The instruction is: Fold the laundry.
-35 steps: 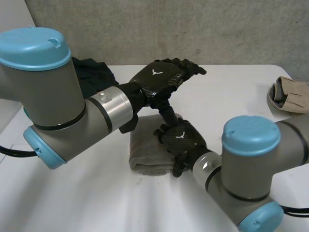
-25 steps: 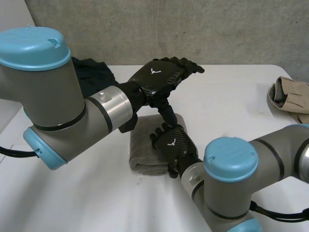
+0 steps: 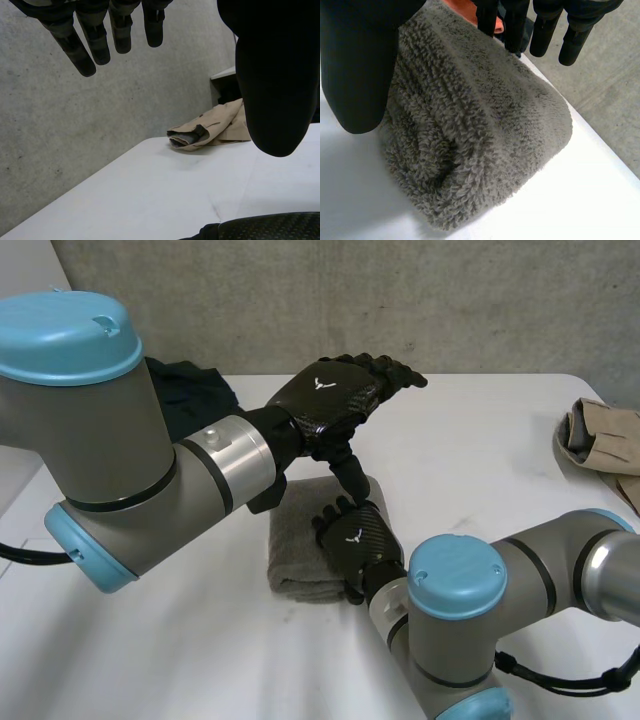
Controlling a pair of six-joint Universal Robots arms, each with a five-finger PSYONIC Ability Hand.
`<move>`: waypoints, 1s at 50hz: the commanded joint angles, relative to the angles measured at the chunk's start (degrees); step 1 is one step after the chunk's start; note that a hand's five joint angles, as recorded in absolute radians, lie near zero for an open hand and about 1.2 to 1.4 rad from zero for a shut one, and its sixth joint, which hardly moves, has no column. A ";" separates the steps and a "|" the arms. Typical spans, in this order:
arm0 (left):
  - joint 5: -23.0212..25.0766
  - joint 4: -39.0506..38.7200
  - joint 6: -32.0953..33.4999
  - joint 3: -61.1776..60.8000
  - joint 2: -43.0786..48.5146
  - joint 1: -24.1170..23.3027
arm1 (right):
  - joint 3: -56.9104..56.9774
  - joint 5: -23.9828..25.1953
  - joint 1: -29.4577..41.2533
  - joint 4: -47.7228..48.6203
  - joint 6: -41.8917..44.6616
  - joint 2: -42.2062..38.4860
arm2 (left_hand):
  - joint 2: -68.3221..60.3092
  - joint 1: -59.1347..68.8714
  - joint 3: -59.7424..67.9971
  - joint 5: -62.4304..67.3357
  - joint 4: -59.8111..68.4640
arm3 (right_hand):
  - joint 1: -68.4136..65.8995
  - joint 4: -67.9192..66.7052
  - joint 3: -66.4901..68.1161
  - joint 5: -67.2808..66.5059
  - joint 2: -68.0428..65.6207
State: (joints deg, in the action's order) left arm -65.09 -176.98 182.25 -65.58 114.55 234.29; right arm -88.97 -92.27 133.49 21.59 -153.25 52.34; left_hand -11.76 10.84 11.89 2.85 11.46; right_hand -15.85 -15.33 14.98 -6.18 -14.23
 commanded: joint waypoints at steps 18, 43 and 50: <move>0.05 -0.82 -3.66 0.01 -0.29 0.82 | 0.90 -0.11 -1.48 8.29 2.43 -2.16 | 1.76 -0.84 -1.89 -2.85 -1.46 | -17.20 -17.72 18.07 -16.87 -18.82; -0.13 -1.17 -6.03 -0.16 -3.90 2.67 | 16.71 5.78 -15.27 14.10 -5.21 2.15 | 1.76 -0.84 -1.89 -2.85 -1.46 | -64.15 -64.67 65.02 -63.82 -65.77; -1.09 -2.84 -9.46 -0.51 -5.13 3.37 | 34.11 4.64 -26.43 7.50 -8.99 -1.98 | 1.76 -0.84 -1.89 -2.85 -1.46 | -64.15 -64.67 65.02 -63.82 -65.77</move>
State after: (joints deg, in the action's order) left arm -65.47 -178.65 175.21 -65.82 110.12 237.16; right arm -67.24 -86.83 114.93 33.90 -159.33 53.52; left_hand -11.76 10.84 11.89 2.85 11.46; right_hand -59.89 -68.46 67.03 -54.08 -66.34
